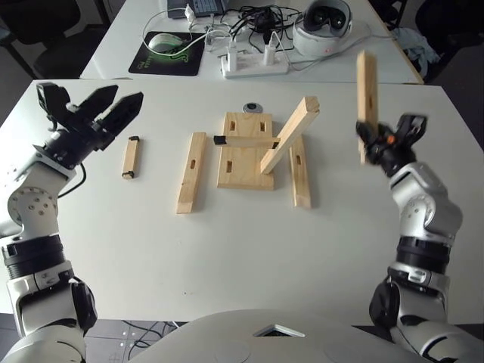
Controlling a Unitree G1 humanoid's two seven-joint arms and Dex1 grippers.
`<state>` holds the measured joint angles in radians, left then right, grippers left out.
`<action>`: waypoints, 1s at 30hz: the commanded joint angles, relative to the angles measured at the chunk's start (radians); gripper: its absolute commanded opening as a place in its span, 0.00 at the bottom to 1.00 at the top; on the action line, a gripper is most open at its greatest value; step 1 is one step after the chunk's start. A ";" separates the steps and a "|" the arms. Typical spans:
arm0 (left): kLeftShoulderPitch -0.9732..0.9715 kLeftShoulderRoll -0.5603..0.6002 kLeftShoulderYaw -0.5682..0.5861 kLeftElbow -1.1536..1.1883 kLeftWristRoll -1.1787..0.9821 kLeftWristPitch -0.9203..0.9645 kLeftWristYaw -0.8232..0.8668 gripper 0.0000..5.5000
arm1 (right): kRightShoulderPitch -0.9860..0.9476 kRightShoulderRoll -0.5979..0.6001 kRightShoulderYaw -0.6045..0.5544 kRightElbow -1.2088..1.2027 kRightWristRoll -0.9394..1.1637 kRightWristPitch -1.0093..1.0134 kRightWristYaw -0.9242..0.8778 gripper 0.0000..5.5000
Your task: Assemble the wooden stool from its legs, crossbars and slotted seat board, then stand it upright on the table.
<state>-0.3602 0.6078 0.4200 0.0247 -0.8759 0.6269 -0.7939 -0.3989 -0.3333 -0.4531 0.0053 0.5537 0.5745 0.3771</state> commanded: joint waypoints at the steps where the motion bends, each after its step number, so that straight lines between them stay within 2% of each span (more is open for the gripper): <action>1: -0.114 0.033 0.017 -0.002 -0.109 0.101 -0.027 0.86 | -0.162 0.009 -0.050 -0.128 0.323 0.153 0.040 0.38; 8: -0.370 0.037 -0.009 0.084 -0.273 0.291 -0.049 0.86 | -0.284 -0.022 0.010 -0.245 0.816 0.410 -0.007 0.38; 12: -0.456 0.027 -0.011 0.126 -0.350 0.382 -0.051 0.86 | -0.277 -0.047 0.073 -0.288 0.970 0.462 -0.044 0.38; 20: -0.530 -0.013 -0.056 0.127 -0.453 0.528 -0.047 0.86 | -0.175 -0.035 0.217 -0.389 1.031 0.443 -0.095 0.38; 30: -0.558 -0.046 -0.071 0.131 -0.495 0.583 -0.038 0.86 | -0.108 -0.064 0.296 -0.435 1.036 0.420 -0.041 0.38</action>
<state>-0.8977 0.5615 0.3437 0.1592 -1.3517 1.1932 -0.8401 -0.5107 -0.3801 -0.1743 -0.4114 1.5810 1.0025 0.3139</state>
